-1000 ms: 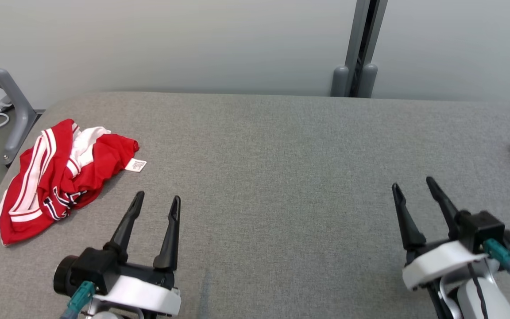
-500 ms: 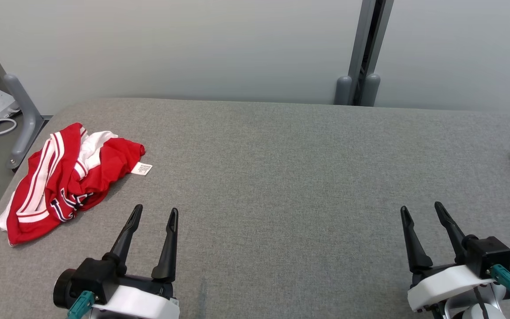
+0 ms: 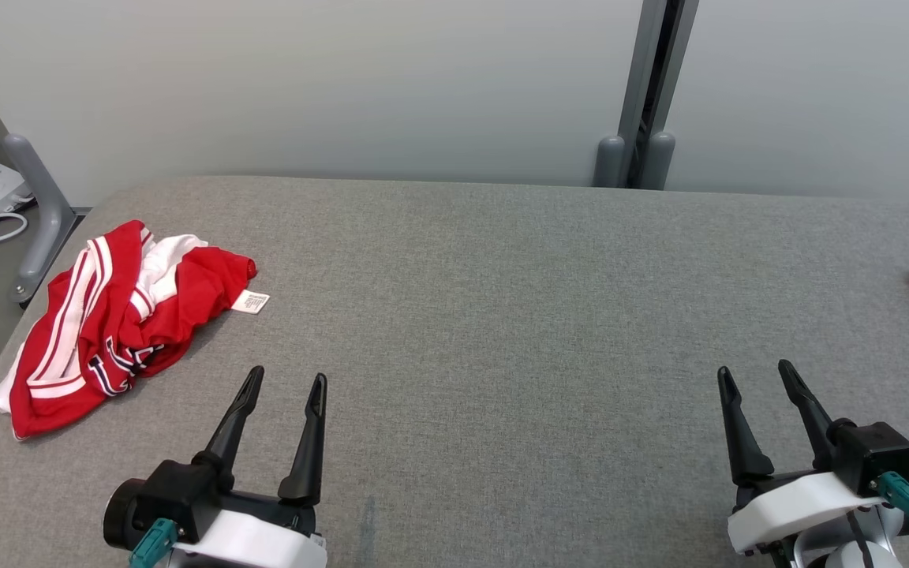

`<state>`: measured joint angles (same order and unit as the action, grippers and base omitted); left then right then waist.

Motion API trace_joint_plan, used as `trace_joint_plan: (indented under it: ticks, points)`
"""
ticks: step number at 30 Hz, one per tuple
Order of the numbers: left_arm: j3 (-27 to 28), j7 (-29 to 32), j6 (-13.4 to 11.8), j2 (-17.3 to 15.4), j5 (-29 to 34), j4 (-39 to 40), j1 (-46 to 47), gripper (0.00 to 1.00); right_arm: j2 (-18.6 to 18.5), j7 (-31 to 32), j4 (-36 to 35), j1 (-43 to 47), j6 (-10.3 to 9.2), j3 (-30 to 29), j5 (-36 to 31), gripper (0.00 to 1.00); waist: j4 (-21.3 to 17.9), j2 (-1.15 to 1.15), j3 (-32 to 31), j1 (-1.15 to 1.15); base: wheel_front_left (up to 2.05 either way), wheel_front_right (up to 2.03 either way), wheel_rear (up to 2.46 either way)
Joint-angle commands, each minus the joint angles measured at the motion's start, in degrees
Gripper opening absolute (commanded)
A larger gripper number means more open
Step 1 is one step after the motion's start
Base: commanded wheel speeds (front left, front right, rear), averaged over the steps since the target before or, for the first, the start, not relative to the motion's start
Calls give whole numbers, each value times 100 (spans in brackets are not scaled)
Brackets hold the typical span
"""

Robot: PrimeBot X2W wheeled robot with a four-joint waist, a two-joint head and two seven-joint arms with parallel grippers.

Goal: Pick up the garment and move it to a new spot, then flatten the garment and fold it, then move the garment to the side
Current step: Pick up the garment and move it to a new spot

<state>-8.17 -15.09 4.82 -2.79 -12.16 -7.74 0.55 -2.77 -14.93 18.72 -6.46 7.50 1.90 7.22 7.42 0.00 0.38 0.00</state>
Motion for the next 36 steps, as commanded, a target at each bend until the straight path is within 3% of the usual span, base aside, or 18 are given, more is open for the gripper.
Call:
trace_joint_plan:
  ticks: [1,15,36]
  points:
    - [2,-8,17,-22,-3,-7,30,100,-14,-25,-5,19,-2,-15,32,100,-1,0,5,0,0,0,0]
    - [-89,-8,71,-24,10,-175,147,100,-13,-26,7,-21,-2,14,157,100,217,0,115,0,0,0,0]
    - [154,-8,188,-23,243,-76,-52,100,-19,-26,-27,132,-2,672,689,100,1877,0,-190,0,0,0,0]
